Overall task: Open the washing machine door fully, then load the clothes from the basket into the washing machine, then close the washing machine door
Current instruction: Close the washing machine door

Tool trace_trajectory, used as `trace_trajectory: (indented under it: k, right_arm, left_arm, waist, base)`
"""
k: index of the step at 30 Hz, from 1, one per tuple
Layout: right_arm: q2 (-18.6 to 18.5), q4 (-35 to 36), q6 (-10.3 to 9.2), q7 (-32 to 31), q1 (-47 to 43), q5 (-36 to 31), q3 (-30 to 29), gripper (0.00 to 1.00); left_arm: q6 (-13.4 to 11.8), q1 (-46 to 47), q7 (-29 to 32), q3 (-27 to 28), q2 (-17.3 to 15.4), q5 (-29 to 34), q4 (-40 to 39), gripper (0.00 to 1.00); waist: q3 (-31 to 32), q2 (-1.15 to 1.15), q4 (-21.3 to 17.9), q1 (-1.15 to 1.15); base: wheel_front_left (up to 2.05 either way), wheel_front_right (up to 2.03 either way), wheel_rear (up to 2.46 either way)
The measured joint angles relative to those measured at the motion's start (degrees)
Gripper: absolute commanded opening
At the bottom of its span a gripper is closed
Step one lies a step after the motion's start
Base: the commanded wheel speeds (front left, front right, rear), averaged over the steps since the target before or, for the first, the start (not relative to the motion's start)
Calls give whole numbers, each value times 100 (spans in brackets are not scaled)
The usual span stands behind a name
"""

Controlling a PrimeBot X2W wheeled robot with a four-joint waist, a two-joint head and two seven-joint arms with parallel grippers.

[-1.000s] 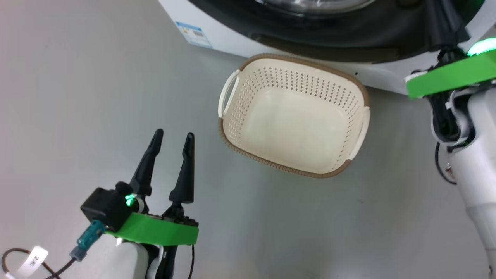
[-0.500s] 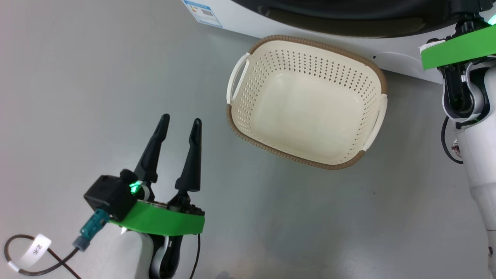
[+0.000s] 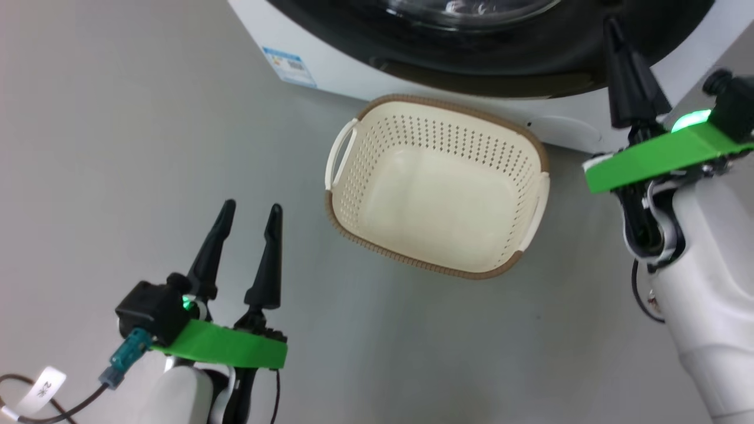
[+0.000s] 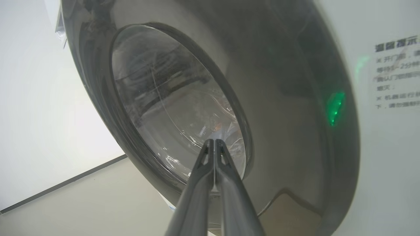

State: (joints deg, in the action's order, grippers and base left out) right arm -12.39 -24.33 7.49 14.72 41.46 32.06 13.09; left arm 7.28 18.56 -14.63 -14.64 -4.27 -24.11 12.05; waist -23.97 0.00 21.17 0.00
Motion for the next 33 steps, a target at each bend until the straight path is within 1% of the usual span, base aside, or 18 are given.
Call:
trace_trajectory:
  k: [13,24,33]
  right_arm:
    - [176,178,0,-1,-1299,19,-116,100]
    - [204,250,0,-1,-2286,18,-343,100]
    - [120,341,0,-1,-2881,15,-528,100]
  left_arm:
    - [0,-561,0,224,-403,2,203,100]
    - [0,-967,0,389,-648,2,319,100]
    - [0,-1266,0,534,-794,-1,364,100]
  waist:
    - [833,0,-489,-1]
    - [1461,0,-1126,-1]
    - [1863,0,-1658,0]
  base:
    - [0,0,0]
    - [0,0,0]
    - [0,0,0]
